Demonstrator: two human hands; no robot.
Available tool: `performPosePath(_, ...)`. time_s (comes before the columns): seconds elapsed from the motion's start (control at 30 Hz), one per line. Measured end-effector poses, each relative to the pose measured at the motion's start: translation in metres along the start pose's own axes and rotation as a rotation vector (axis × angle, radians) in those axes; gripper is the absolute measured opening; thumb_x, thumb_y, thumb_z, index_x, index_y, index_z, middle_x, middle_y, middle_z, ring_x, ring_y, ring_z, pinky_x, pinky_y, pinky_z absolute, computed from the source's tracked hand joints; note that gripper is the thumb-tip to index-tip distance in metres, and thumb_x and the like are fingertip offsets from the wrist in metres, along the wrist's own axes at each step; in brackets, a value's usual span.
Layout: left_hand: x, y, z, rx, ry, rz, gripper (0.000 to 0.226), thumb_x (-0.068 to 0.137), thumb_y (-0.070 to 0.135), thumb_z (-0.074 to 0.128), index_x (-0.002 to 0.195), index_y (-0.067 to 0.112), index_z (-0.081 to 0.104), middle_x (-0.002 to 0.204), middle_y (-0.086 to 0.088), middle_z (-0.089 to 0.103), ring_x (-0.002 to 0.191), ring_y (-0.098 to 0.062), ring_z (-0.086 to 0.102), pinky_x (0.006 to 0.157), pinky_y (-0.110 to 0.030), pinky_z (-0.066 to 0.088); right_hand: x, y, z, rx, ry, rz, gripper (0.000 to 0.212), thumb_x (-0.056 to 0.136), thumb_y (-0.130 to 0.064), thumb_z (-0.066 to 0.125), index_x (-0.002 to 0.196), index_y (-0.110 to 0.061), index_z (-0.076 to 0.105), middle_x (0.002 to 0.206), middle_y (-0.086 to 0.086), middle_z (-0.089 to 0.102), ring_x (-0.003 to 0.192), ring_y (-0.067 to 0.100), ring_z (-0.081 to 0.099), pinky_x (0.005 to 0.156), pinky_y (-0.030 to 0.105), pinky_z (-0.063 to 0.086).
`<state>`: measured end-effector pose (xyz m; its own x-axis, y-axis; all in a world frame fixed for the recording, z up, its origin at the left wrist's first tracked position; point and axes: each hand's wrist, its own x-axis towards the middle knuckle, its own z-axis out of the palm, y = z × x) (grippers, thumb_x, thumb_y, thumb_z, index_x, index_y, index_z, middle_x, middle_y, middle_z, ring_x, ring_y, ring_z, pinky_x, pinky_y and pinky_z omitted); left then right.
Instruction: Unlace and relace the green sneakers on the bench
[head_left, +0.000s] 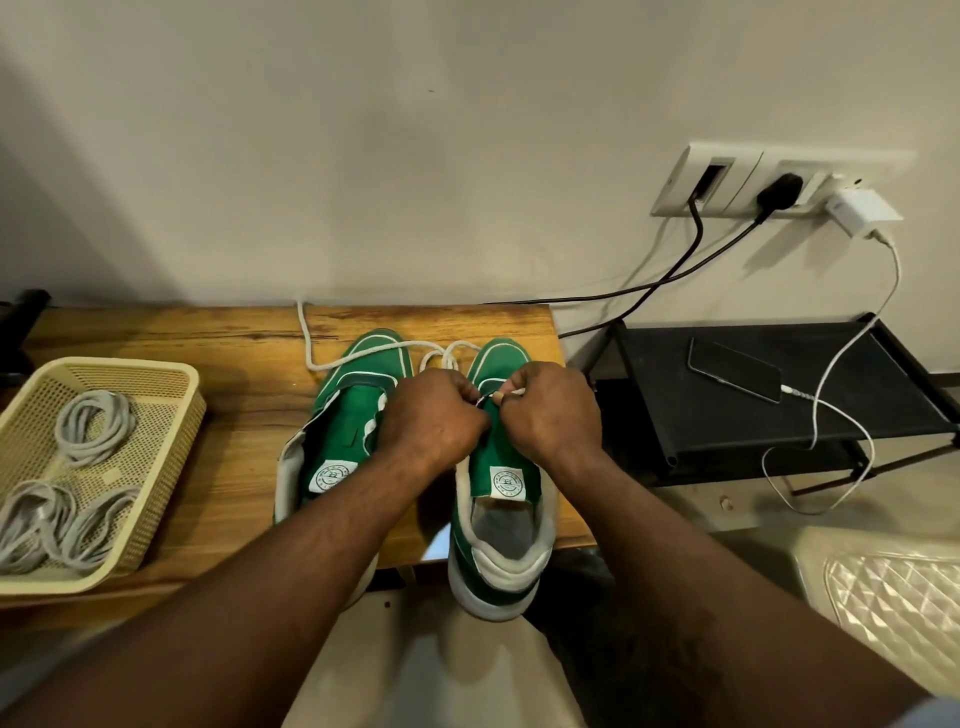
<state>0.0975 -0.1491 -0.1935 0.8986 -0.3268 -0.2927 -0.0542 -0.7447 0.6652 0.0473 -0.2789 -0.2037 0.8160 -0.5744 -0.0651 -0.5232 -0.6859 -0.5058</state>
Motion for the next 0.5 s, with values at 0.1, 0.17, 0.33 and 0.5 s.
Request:
performPosePath(0.1, -0.004, 0.001, 0.0, -0.076, 0.018, -0.021, 0.02, 0.083, 0.021, 0.081, 0.101, 0.029, 0.082, 0.096, 0.01, 0.077, 0.084, -0.009, 0.069, 0.071, -0.024, 0.052, -0.002, 0.001, 0.007, 0.1, 0.009, 0.046, 0.004, 0.089, -0.028, 0.073, 0.087, -0.026, 0.076, 0.091, -0.005, 0.075, 0.087, 0.019, 0.069, 0.08, 0.04, 0.061)
performPosePath(0.17, -0.007, 0.0, 0.0, -0.147, 0.016, -0.032, 0.02, 0.084, 0.017, 0.081, 0.101, 0.028, 0.083, 0.096, 0.011, 0.078, 0.083, -0.006, 0.069, 0.067, -0.021, 0.049, -0.002, 0.003, 0.009, 0.182, -0.005, 0.088, 0.015, 0.088, -0.026, 0.074, 0.075, -0.031, 0.07, 0.087, -0.008, 0.074, 0.085, 0.018, 0.07, 0.08, 0.042, 0.061)
performPosePath(0.33, -0.016, -0.004, -0.001, -0.326, -0.04, -0.06, 0.027, 0.083, 0.009, 0.079, 0.104, 0.026, 0.084, 0.101, 0.013, 0.078, 0.082, -0.002, 0.069, 0.054, -0.01, 0.048, -0.002, 0.007, 0.012, 0.264, -0.019, 0.138, 0.023, 0.088, -0.027, 0.077, 0.068, -0.033, 0.067, 0.081, -0.012, 0.071, 0.085, 0.015, 0.07, 0.081, 0.042, 0.061)
performPosePath(0.5, -0.032, -0.008, 0.007, -0.306, -0.039, 0.019, 0.031, 0.079, 0.007, 0.077, 0.104, 0.024, 0.083, 0.099, 0.01, 0.076, 0.089, -0.013, 0.071, 0.083, -0.04, 0.062, -0.006, 0.003, 0.011, 0.194, -0.037, 0.105, 0.018, 0.084, -0.032, 0.071, 0.067, -0.034, 0.066, 0.082, -0.012, 0.071, 0.093, 0.019, 0.068, 0.086, 0.047, 0.059)
